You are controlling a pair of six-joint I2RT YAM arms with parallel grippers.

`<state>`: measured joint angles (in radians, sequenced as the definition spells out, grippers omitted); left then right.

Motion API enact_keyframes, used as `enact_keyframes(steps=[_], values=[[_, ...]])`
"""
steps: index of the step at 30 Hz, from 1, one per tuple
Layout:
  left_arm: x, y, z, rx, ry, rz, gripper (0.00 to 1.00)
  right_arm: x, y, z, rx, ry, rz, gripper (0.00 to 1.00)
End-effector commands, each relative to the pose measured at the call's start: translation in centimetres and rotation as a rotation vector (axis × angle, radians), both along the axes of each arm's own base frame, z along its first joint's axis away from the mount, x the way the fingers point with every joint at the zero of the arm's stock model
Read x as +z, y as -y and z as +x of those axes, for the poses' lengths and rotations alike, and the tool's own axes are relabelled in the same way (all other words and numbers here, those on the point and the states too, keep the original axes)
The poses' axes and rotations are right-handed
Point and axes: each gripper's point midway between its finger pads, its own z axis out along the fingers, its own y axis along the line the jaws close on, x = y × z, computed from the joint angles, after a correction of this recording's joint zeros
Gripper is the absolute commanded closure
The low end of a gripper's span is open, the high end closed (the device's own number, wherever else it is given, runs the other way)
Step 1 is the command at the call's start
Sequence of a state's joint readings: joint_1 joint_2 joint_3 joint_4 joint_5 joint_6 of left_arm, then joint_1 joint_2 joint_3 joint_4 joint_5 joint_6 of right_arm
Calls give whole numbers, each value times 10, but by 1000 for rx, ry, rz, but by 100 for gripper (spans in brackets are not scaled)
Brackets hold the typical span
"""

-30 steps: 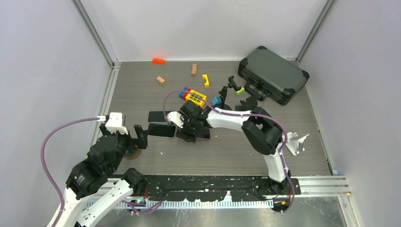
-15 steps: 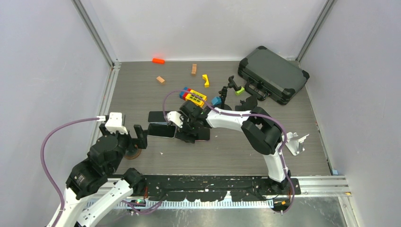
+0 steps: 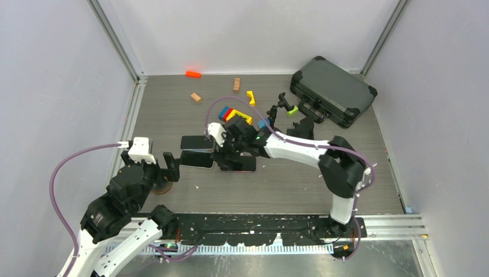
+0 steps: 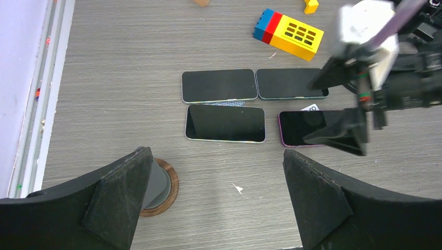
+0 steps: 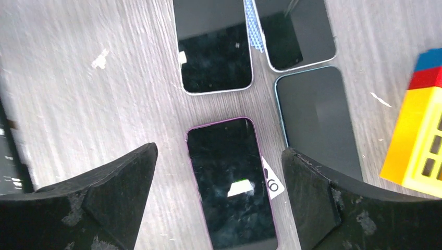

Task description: Remove the phone from the phone stand

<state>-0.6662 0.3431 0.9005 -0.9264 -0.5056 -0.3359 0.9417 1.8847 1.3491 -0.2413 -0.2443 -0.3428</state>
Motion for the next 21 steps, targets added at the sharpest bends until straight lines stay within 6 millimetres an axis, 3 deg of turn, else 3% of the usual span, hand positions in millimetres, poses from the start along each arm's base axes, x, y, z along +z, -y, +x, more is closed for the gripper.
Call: enact_keyframes(steps=[1,5,9,13,21], values=[[3,-2,3,19,12,7,0,63,-1,-6,-135,-5,212,5],[2,-1,4,14,8,10,0,54,38,-31,-185,-64,154,6],[2,0,4,8,4,14,0,30,81,-47,-262,-140,35,7],[2,2,5,2,3,15,0,7,112,-58,-327,-160,-47,8],[1,3,6,-1,0,18,0,-24,135,-55,-429,-163,-129,14]])
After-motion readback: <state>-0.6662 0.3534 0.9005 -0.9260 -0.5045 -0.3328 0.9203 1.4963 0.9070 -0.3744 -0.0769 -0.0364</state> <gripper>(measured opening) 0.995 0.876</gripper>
